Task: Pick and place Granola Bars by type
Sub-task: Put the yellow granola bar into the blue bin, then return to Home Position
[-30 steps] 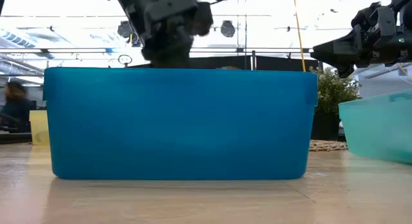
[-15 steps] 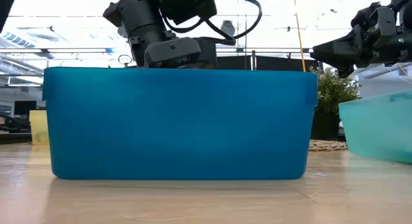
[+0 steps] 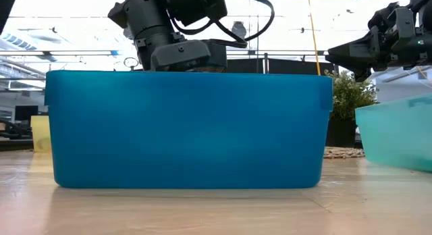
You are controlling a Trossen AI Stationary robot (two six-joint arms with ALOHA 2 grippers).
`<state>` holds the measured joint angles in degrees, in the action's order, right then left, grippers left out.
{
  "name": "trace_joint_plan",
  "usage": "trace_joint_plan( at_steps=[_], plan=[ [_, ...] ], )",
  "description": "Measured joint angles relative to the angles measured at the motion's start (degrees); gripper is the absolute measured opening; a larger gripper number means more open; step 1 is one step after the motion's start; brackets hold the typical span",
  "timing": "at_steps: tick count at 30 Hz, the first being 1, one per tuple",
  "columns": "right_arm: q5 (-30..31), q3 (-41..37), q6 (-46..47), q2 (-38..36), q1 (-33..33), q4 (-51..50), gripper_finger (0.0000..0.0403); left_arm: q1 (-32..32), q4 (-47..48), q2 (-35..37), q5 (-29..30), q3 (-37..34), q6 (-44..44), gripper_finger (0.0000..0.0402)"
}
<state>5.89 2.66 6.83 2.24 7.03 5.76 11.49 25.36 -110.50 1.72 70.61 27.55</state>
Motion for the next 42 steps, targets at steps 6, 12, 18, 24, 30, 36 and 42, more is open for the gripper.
trace_joint_plan(
  at_steps=[6,12,18,24,30,36,42],
  plan=[
    [0.0,0.0,0.0,0.0,0.0,0.0,0.01,0.0,-0.51,0.0,-0.05,-0.02,-1.23,0.0061],
    [0.0,0.0,0.0,0.0,0.0,-0.02,0.01,0.26,-5.08,1.04,-2.23,0.0,-2.61,0.011],
    [0.0,0.0,0.0,0.06,0.0,-0.02,0.01,0.52,-4.36,4.25,-3.23,0.0,-2.92,0.0164],
    [0.0,0.0,0.0,0.24,0.0,-0.04,0.01,0.48,-3.08,9.87,-3.21,0.0,-1.97,0.02],
    [0.0,0.0,0.0,0.26,0.0,-0.04,0.01,1.51,0.85,18.76,3.43,0.0,-4.02,0.0209],
    [0.0,-0.01,0.0,0.33,0.0,-0.38,0.01,8.18,4.8,26.11,16.38,0.0,-9.96,0.0209],
    [0.0,0.0,0.0,0.33,0.0,-0.37,0.01,17.55,8.43,28.87,31.76,-1.43,-12.39,0.0209]
  ],
)
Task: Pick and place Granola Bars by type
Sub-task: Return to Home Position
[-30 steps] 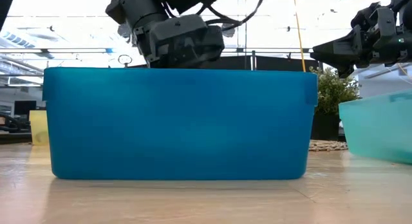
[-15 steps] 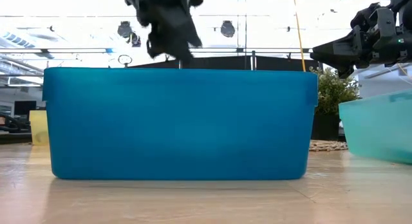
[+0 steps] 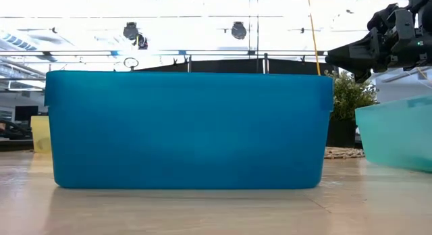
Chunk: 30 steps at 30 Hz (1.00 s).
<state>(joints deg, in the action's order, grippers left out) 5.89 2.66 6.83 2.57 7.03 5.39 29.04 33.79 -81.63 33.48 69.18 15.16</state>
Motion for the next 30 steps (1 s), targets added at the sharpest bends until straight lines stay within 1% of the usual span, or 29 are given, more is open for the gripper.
trace_joint_plan(
  at_steps=[3,5,7,9,12,17,19,22,26,30],
  plan=[
    [0.0,0.0,-0.02,0.0,0.0,0.0,0.01,3.19,0.21,1.78,7.59,-2.76,3.48,0.0209],
    [0.0,-0.02,0.0,0.0,0.0,0.0,0.01,4.63,0.15,3.65,11.02,-5.24,6.35,0.0209],
    [0.0,0.0,0.0,0.0,0.0,0.0,0.01,5.55,-0.44,6.23,12.65,-8.52,9.31,0.0209],
    [0.0,0.0,0.0,0.0,0.0,0.0,0.01,5.82,-1.91,9.2,13.09,-12.37,11.52,0.0209],
    [0.0,-0.01,0.0,0.0,0.0,0.07,0.01,5.35,-6.89,14.47,13.24,-19.38,12.38,0.0209],
    [0.0,0.0,0.0,0.0,0.01,0.11,0.01,2.84,-17.38,24.48,12.68,-31.24,9.74,0.0209],
    [0.0,0.0,0.0,0.0,0.0,0.13,0.01,1.72,-21.48,28.63,10.91,-35.9,8.19,0.0209],
    [0.0,0.0,0.0,0.0,0.01,0.13,0.01,0.3,-28.44,34.61,6.67,-42.18,5.02,0.0209],
    [0.0,-0.02,-0.01,0.0,0.02,0.13,0.01,-0.54,-35.42,41.37,1.58,-48.41,0.4,0.0209],
    [0.0,0.0,-0.01,0.0,0.02,0.13,0.01,-0.52,-37.43,46.93,0.54,-52.61,-1.6,0.0209]
  ],
)
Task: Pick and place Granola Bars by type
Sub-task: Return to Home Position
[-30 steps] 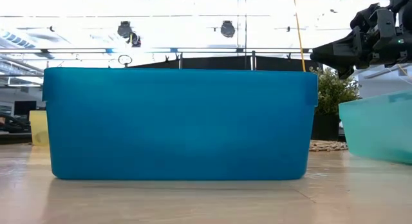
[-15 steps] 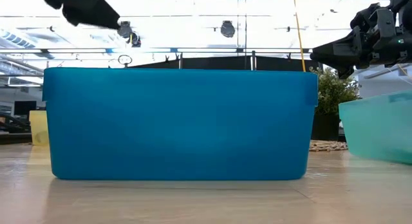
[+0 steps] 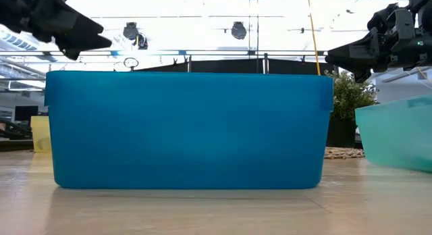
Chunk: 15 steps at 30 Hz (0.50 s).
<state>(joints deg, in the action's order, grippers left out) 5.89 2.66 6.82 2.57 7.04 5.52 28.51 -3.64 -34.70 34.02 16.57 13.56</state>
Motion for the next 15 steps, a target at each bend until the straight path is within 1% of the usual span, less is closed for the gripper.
trace_joint_plan(
  at_steps=[6,15],
  plan=[
    [0.0,0.0,0.01,0.0,-0.01,0.0,0.01,0.0,0.03,5.33,-0.02,-4.64,0.07,0.0209],
    [0.0,0.0,0.01,0.0,0.0,0.0,0.01,0.0,-1.07,13.52,-0.09,-12.11,2.44,0.0209]
  ],
)
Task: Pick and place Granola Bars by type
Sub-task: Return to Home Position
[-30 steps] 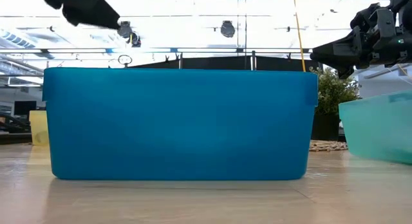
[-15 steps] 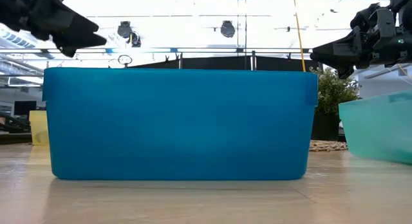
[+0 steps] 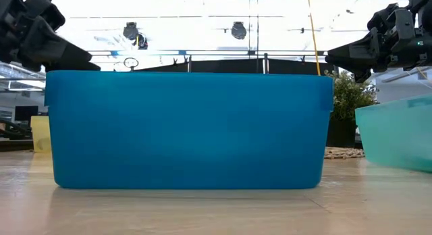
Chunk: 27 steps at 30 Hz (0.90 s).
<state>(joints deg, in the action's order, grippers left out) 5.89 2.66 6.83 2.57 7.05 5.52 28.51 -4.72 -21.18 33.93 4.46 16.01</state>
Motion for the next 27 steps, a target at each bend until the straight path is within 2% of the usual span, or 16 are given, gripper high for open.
trace_joint_plan(
  at_steps=[7,17,22,27],
  plan=[
    [0.0,0.0,0.0,0.0,0.0,0.0,0.01,0.0,-1.69,5.38,-2.45,-3.25,-2.38,0.0209],
    [0.0,-0.02,0.0,0.0,0.0,0.0,0.01,0.0,-0.99,8.58,-3.32,-3.88,-6.61,0.0209],
    [0.0,0.0,0.0,0.0,-0.02,0.0,0.01,-0.46,-0.92,11.03,-7.72,-3.88,-10.33,0.0209],
    [0.0,-0.01,0.0,0.0,0.0,0.0,0.01,-4.84,0.22,13.46,-12.33,-3.88,-12.06,0.0209]
  ],
)
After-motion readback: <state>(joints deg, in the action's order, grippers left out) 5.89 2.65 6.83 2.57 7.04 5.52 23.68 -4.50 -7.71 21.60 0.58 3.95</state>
